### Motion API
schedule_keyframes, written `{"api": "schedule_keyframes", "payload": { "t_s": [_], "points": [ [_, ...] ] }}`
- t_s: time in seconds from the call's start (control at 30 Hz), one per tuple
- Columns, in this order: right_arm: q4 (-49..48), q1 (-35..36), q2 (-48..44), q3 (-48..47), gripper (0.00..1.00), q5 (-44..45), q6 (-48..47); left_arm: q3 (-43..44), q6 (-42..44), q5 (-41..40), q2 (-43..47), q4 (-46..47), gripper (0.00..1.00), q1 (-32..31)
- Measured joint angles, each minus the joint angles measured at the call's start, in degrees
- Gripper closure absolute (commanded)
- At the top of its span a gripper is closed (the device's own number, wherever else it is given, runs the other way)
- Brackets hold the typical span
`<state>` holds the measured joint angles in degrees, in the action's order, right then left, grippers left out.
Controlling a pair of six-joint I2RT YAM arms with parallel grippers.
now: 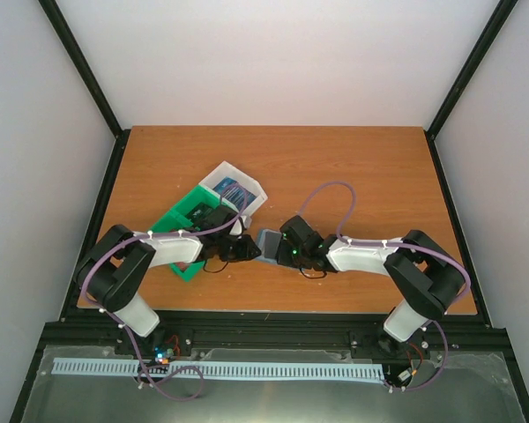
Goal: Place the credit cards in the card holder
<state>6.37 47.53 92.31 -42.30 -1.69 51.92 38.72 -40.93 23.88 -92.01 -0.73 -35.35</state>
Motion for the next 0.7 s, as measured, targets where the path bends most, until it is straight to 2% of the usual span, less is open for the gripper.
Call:
{"api": "schedule_keyframes", "payload": {
  "t_s": [0.7],
  "points": [
    [-11.32,-1.33,0.0,5.03,0.95,-6.93,7.8,-1.01,-0.02,-0.07,-0.42,2.01,0.87,0.61]
  ]
}}
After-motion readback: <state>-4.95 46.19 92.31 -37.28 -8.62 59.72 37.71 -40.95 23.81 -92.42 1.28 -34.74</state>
